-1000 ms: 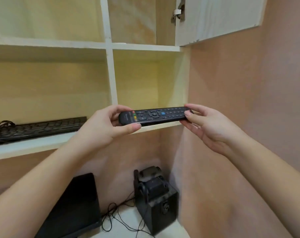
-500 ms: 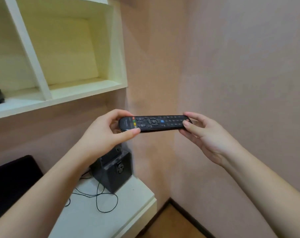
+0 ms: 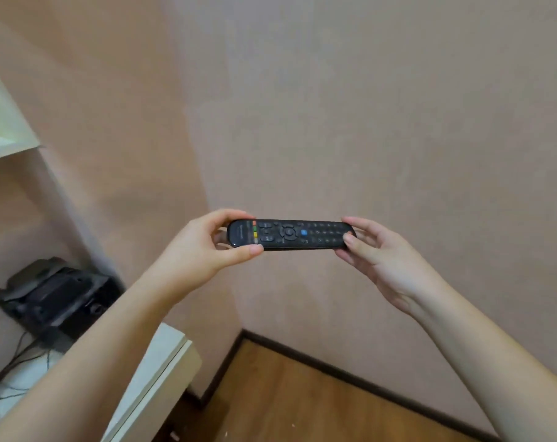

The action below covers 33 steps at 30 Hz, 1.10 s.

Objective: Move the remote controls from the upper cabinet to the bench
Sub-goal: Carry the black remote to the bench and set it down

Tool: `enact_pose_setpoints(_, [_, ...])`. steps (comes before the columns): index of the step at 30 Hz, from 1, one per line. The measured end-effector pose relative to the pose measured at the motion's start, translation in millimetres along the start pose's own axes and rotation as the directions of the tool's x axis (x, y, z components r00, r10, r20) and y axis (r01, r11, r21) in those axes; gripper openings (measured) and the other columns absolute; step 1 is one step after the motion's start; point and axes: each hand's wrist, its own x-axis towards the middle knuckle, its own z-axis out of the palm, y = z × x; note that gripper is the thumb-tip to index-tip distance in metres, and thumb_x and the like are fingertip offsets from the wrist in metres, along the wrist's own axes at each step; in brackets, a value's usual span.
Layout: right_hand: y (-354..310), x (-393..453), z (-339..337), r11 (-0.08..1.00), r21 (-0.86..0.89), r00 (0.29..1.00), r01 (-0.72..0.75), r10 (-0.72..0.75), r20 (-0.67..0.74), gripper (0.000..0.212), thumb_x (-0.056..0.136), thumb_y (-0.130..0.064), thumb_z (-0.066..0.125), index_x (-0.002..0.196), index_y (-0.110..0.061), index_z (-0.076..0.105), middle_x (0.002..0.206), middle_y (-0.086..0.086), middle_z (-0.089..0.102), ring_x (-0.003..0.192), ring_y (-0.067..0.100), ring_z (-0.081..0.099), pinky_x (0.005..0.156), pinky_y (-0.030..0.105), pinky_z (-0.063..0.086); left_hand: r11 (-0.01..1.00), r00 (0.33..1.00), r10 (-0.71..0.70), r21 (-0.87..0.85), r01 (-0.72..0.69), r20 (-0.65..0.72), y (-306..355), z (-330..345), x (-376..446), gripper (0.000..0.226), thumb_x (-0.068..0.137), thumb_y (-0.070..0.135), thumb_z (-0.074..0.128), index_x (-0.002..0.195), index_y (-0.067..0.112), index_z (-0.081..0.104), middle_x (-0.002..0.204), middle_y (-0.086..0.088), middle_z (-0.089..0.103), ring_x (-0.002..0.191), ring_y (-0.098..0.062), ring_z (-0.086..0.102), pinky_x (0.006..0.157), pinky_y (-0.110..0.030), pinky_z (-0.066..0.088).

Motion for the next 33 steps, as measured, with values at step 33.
enact_pose_setpoints(33, [-29,-261,-248,0.96,-0.053,0.323,0.276,-0.144,-0.935,0.028,0.092,0.0,0.055,0.118,-0.01,0.058,0.113,0.012,0.065,0.098,0.019,0.068,0.086,0.026,0.056,0.87,0.378,0.477,-0.488,-0.071,0.794,158,412,61,0.044,0.073,0.014,0.081,0.109,0.031,0.062,0.109,-0.004,0.07,0.087,-0.01,0.067,0.083,-0.022,0.05])
